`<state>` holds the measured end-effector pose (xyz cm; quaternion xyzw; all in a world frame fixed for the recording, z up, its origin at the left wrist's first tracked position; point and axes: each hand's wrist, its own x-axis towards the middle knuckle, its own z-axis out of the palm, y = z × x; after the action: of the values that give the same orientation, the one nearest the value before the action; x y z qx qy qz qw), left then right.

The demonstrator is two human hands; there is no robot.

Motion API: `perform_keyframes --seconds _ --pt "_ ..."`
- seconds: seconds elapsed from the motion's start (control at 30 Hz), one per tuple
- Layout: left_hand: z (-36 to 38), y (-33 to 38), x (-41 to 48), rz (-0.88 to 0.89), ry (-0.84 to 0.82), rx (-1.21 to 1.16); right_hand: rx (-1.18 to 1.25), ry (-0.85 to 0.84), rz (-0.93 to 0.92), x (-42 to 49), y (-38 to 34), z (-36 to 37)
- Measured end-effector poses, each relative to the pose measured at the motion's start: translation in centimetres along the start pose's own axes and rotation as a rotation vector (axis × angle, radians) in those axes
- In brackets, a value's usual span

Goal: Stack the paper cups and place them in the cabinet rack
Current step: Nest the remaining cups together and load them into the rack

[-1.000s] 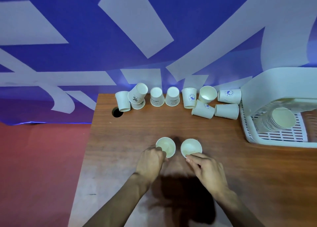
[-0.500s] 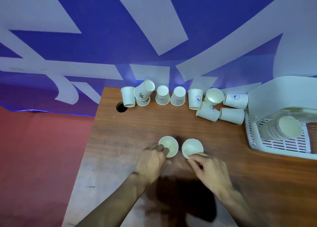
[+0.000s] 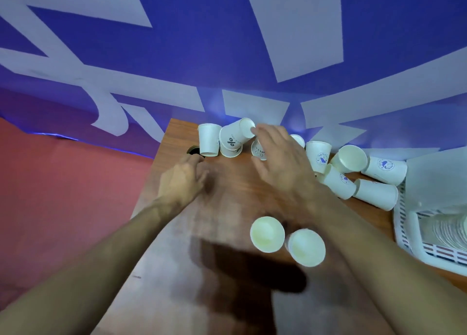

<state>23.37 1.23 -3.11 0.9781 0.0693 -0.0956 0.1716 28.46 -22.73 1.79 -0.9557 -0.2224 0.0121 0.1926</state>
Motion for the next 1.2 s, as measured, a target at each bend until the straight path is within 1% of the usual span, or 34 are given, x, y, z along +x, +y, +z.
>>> perform_keyframes --seconds 0.13,0.23,0.3,0.4,0.47,0.53,0.57,0.63,0.7,0.77,0.83,0.87,0.93,1.0,1.03,1.1,1.2 --pt "0.4 -1.1 5.1 -0.024 -0.001 0.059 -0.239 -0.138 -0.058 5.9 -0.1 2.3" --pt "0.7 -0.8 8.3 -0.007 0.073 0.065 -0.312 -0.16 -0.082 6.8 0.2 3.6" --pt "1.0 -0.7 10.0 -0.021 0.01 0.047 -0.325 -0.146 -0.094 7.0 0.3 4.4" --pt "2.0 -0.8 11.3 -0.041 -0.126 -0.035 -0.264 -0.114 -0.066 7.2 0.3 4.5" --pt "2.4 -0.9 11.5 -0.025 -0.134 -0.057 -0.173 -0.056 -0.016 5.9 0.2 3.9" --pt "2.6 -1.0 10.8 -0.032 -0.112 -0.109 -0.045 0.018 0.052 2.6 0.5 3.3" --pt "2.7 -1.1 10.1 -0.041 -0.109 -0.124 0.029 0.011 0.11 0.6 0.7 3.0" --pt "3.1 -1.3 8.2 -0.055 -0.125 -0.137 0.15 -0.099 0.249 -3.0 1.4 2.6" --pt "3.9 -1.4 5.9 -0.04 -0.14 -0.227 0.155 -0.197 0.351 -5.8 2.8 2.8" --pt "4.9 -1.2 4.0 -0.007 -0.162 -0.338 0.073 -0.282 0.407 -7.3 3.9 3.1" --pt "5.4 -0.7 2.5 0.011 -0.194 -0.4 -0.042 -0.317 0.435 -7.7 4.6 3.1" --pt "5.6 -0.3 2.0 0.017 -0.212 -0.427 -0.103 -0.295 0.412 -7.6 4.8 3.0" --pt "5.8 0.6 0.8 0.041 -0.257 -0.452 -0.183 -0.282 0.242 -7.0 5.0 3.0" --pt "6.0 1.7 -0.5 0.112 -0.271 -0.385 -0.199 -0.388 0.04 -6.4 5.0 3.0" --pt "6.1 2.1 -1.2 0.133 -0.272 -0.335 -0.211 -0.454 -0.021 -6.2 5.1 3.2" --pt "6.1 2.9 -2.2 0.117 -0.274 -0.293 -0.232 -0.512 -0.038 -5.9 5.1 3.1" --pt "5.0 4.7 -3.4 0.068 -0.208 -0.272 -0.242 -0.436 -0.027 -6.0 4.7 1.8"
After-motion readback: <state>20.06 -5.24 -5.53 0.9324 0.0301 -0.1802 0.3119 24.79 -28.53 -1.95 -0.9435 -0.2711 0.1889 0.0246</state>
